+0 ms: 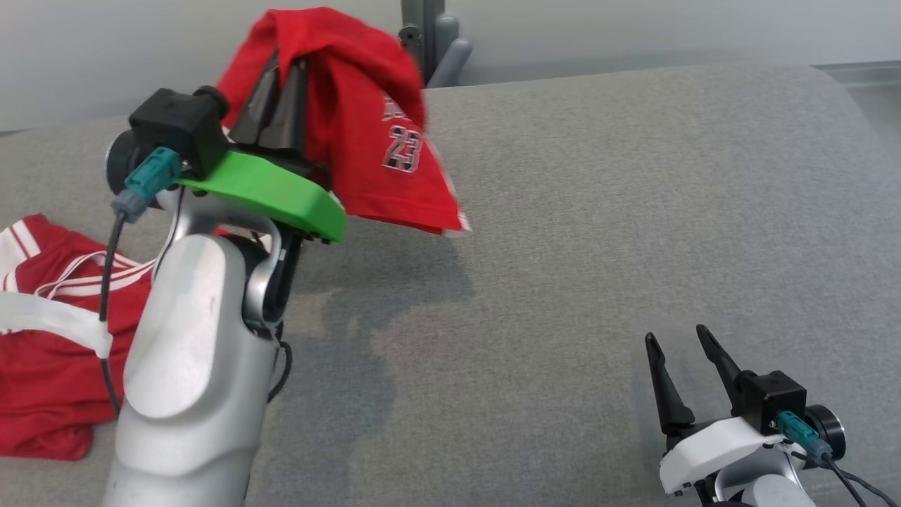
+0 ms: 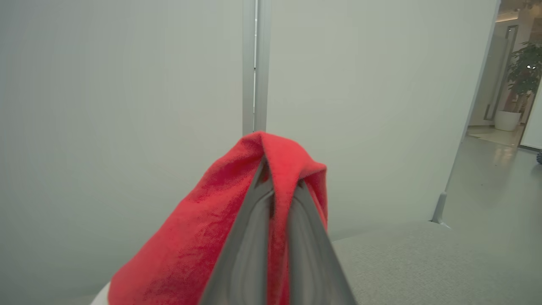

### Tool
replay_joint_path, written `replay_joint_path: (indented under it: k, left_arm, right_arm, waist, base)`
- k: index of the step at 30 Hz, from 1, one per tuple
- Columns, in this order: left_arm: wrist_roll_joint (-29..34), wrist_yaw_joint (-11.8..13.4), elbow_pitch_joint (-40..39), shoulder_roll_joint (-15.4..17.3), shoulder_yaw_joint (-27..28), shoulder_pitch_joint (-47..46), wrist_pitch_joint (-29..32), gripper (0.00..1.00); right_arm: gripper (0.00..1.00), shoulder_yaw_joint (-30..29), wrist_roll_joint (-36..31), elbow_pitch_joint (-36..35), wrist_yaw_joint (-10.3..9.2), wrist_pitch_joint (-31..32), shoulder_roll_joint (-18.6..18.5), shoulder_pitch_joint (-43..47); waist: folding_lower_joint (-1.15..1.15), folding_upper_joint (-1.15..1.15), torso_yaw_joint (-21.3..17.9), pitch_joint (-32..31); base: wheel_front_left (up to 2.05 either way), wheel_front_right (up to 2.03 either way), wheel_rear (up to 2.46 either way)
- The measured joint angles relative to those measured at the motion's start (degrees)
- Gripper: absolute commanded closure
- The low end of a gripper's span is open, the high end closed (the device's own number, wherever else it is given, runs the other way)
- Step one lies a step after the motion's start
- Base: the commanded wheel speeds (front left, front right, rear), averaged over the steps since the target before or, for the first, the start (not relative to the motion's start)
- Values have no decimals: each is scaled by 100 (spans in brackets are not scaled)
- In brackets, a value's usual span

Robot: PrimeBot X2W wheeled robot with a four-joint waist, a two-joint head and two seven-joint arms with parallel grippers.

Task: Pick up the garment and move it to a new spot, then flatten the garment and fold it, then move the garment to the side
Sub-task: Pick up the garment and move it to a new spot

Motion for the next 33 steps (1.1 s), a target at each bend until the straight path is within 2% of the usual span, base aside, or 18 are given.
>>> replay_joint_path:
  k: [2, 6, 8, 12, 16, 22, 28, 29, 30, 31, 33]
  left_arm:
    - [-188, 16, -468, -18, -301, 143, 193, 100]
    - [-513, 344, -839, -32, -1184, 527, 360, 100]
    - [-645, 532, -614, -38, -1604, 758, 311, 100]
    - [-842, 695, 401, -38, -2195, 1196, 216, 100]
    - [-969, 780, 1143, -38, -2257, 1230, -48, 100]
    - [-970, 865, 2024, 37, -2053, 982, -449, 100]
    - [-1094, 751, 2535, 43, -1958, 760, -849, 99]
    - [-1134, 690, 2563, 36, -1958, 743, -891, 68]
    - [-1181, 617, 2579, 24, -1963, 744, -926, 32]
    - [-1236, 555, 2595, 11, -1979, 758, -948, 0]
    - [-1279, 513, 2597, 4, -1996, 804, -953, 0]
  right_arm:
    - [0, -37, 12, -3, 0, 0, 3, 1]
    - [0, -64, 53, 3, 0, 0, 11, 3]
    - [0, -63, 73, 11, -1, 0, 18, -3]
    - [0, 29, 133, 57, 0, 0, 26, -76]
    - [0, 21, 223, 48, 0, 0, 31, -112]
    - [0, -58, 212, 57, 0, 0, 31, -87]
    - [0, -27, 212, 68, -1, 0, 32, -88]
    - [0, -15, 212, 70, 0, 0, 32, -87]
    - [0, -2, 208, 76, -1, 0, 32, -82]
    - [0, 7, 203, 85, -1, 0, 33, -70]
    - [0, 19, 193, 86, -1, 0, 33, -55]
  waist:
    - [0, 0, -155, 2]
    - [0, 0, -419, 42]
    - [0, 0, -518, 83]
    - [0, 0, -685, 172]
    - [0, 0, -776, 259]
    - [0, 0, -662, 260]
    - [0, 0, -539, 154]
    - [0, 0, -520, 131]
    - [0, 0, -504, 102]
    - [0, 0, -491, 70]
    - [0, 0, -481, 37]
  base:
    - [0, 0, 0]
    - [0, 0, 0]
    - [0, 0, 0]
    - [0, 0, 0]
    - [0, 0, 0]
    - [0, 0, 0]
    - [0, 0, 0]
    - [0, 0, 0]
    - [0, 0, 0]
    - [0, 0, 0]
    - [0, 0, 0]
